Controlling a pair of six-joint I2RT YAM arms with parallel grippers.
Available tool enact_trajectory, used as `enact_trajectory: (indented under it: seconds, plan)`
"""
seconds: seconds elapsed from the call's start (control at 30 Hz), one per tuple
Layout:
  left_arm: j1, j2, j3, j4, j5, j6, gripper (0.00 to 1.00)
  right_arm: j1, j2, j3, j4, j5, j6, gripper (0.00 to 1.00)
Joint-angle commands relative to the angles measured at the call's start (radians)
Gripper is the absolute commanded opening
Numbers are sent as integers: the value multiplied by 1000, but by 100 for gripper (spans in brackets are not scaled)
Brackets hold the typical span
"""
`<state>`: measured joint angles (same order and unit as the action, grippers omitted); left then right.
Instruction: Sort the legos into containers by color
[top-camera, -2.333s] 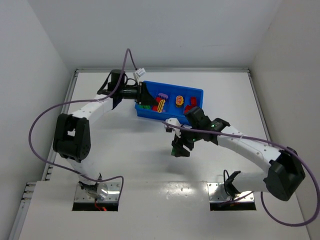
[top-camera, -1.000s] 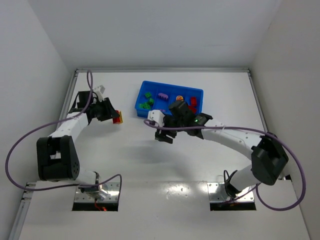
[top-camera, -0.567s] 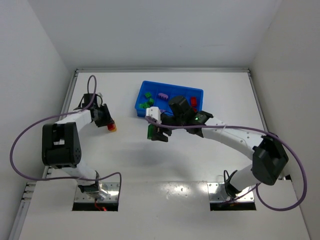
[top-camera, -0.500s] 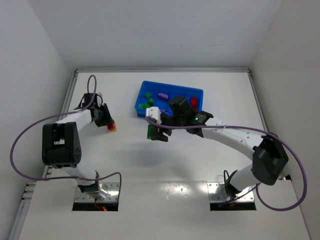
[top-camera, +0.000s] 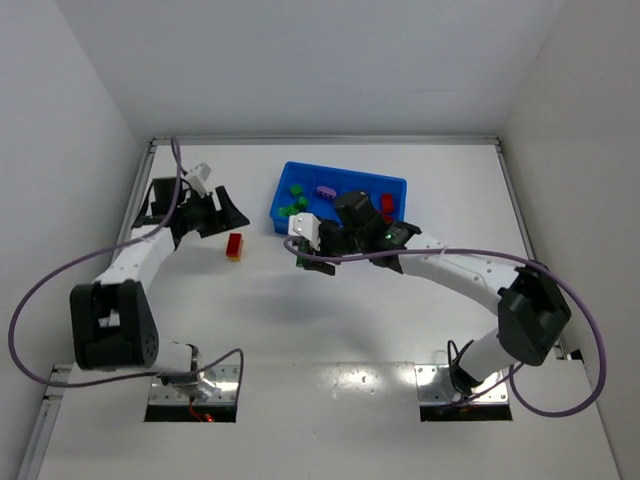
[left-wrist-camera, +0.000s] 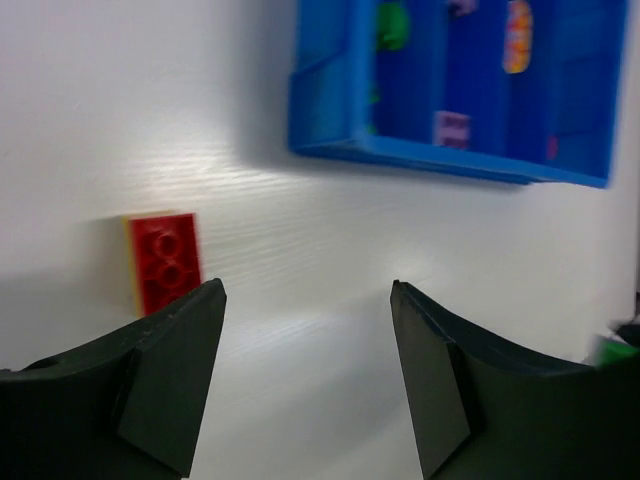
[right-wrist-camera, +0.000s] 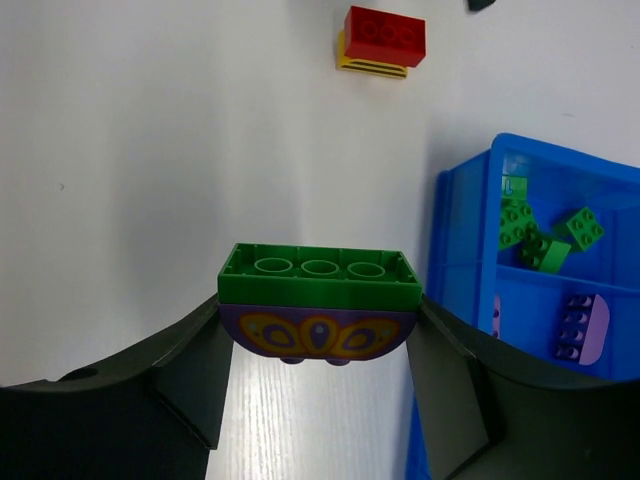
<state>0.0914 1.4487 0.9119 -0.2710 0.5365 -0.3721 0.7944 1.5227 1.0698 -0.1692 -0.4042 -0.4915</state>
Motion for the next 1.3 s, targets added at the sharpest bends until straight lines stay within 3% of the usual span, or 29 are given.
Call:
enact_trajectory:
  seconds: [0.0, 0.23, 0.53, 0.77, 1.27]
  plan:
    - [-7, -143, -21, 70, 190, -2, 73, 5, 10, 45, 68, 19, -16, 7]
    - [-64, -235, -65, 70, 243, 7, 72, 5, 51, 90, 125, 10, 8, 7]
    - [-144, -225, -45, 88, 393, 16, 69, 5, 154, 206, 145, -22, 8, 7]
    - [-163, -206, -34, 99, 499, 25, 69, 5, 165, 197, 145, -31, 18, 7]
    - [-200, -154, -7, 128, 522, 16, 73, 14, 174, 217, 145, -31, 18, 7]
